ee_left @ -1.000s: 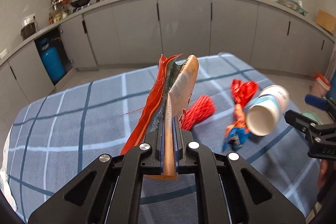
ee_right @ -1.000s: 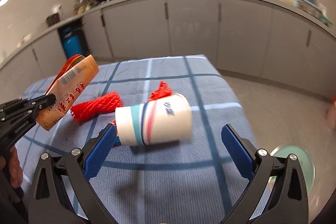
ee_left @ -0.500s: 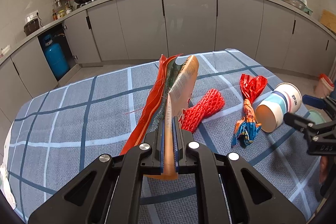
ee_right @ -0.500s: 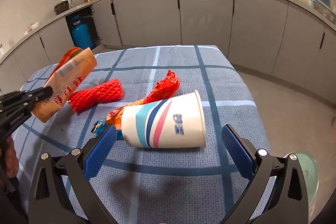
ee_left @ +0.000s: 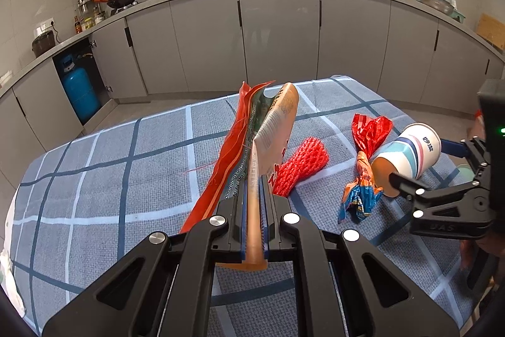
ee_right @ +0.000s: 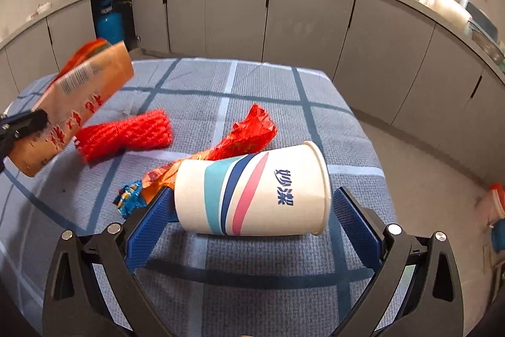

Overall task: Collect trash
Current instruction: 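Grasp the orange snack bag with left tool while right tool grasps the paper cup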

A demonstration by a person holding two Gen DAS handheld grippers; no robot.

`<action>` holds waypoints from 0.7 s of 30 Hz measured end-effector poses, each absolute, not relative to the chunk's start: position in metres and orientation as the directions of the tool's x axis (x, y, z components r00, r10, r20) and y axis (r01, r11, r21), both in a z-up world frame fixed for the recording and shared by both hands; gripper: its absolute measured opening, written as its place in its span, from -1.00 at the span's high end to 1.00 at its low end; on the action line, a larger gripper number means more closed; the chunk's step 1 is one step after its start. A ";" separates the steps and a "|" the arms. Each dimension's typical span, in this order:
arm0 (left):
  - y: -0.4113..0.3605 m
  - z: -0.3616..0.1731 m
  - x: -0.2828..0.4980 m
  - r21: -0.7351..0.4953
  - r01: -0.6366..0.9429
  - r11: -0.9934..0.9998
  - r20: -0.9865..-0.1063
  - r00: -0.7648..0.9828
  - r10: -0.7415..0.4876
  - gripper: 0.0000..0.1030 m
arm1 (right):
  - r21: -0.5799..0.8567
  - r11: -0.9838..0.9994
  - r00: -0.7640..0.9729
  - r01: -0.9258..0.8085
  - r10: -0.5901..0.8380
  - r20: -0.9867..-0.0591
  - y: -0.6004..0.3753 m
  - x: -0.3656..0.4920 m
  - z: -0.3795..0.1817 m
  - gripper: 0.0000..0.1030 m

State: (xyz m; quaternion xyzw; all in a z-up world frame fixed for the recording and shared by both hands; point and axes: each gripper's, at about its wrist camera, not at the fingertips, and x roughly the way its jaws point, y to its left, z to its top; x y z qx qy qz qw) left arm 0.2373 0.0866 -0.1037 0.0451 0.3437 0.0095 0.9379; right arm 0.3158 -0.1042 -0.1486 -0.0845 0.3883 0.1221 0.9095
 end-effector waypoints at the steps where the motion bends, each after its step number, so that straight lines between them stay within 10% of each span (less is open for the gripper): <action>1: 0.086 -0.104 0.237 0.091 0.015 0.996 -0.644 0.764 0.047 0.84 | -0.047 0.956 0.660 -0.290 0.164 -0.733 -0.105 0.316 -0.149 -0.74; 21: 0.047 -0.076 0.218 0.124 0.073 0.990 -0.602 0.798 0.016 0.84 | 0.052 0.972 0.739 -0.229 0.208 -0.641 -0.150 0.240 -0.102 -0.68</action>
